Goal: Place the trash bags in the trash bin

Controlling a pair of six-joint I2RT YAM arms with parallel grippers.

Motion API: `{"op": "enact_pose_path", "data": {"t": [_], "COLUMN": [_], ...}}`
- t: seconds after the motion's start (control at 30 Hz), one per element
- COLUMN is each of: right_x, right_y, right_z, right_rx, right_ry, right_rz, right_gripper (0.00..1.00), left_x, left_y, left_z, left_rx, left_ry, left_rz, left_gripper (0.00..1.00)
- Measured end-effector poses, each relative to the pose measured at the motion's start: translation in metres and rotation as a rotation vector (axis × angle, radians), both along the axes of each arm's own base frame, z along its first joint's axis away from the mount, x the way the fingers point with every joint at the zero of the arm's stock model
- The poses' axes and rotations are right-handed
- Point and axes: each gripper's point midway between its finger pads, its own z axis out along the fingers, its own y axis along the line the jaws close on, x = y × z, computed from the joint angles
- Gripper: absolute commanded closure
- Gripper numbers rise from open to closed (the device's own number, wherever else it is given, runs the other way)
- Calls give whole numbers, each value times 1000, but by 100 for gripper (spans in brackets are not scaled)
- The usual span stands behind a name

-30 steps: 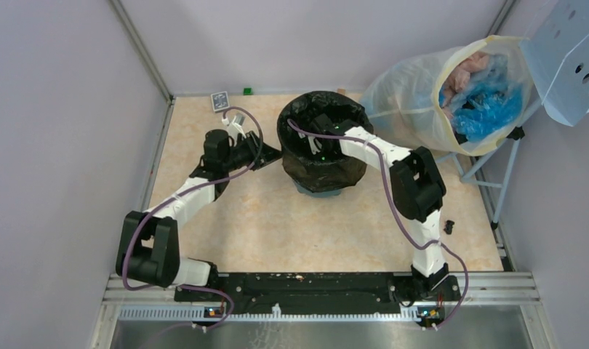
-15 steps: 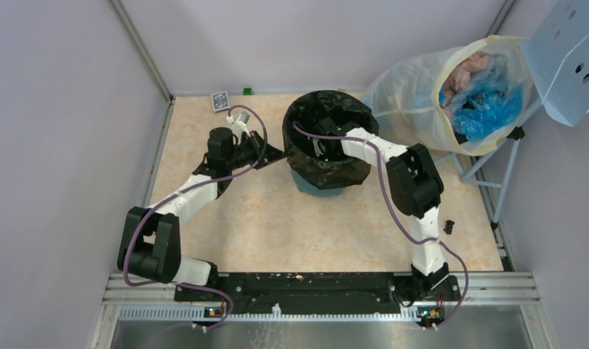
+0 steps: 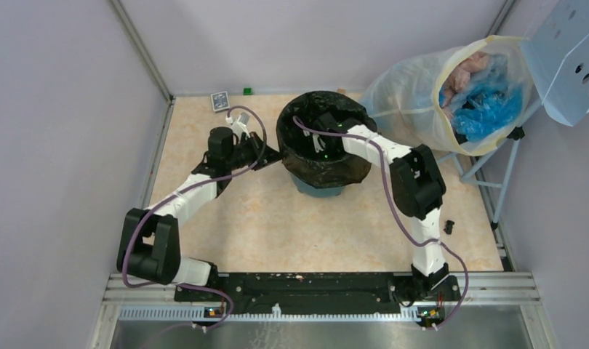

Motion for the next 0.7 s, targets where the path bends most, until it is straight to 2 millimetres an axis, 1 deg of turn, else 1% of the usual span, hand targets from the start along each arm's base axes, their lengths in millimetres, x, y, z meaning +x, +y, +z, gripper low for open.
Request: {"op": "enact_pose_path", "data": {"t": [0.1,0.23,0.3,0.37,0.4,0.5,0.6,0.67,0.7], "right_x": [2,4,5,8,11,23,35,37,35], "right_y": [4,5,5,6,9,17,27,31,31], "right_z": [22,54,67,78,87,121,162,188,197], "right_rx": [36,80,90,97,103,137,186,222,234], "right_ry": [-40,-105,-126,-142,-157,-224,-321,-380,-400], "right_rz": [-7,-22,-29,-34,-33,-33,-31,-27,-26], "right_gripper": [100,100,100,100,100,100,100,100,99], "left_x": [-1,-4,-6,-7,-9,-22,-38,-49,-55], "left_y": [4,8,8,9,9,13,15,14,11], "left_z": [-1,9,14,16,15,5,-7,-14,-17], "left_rx": [25,36,34,36,37,48,55,61,63], "left_ry": [0,-29,-46,-52,-53,-35,-12,2,5], "left_rz": [17,28,28,27,27,27,21,11,1], "left_gripper": [88,87,87,87,87,87,86,85,84]}}
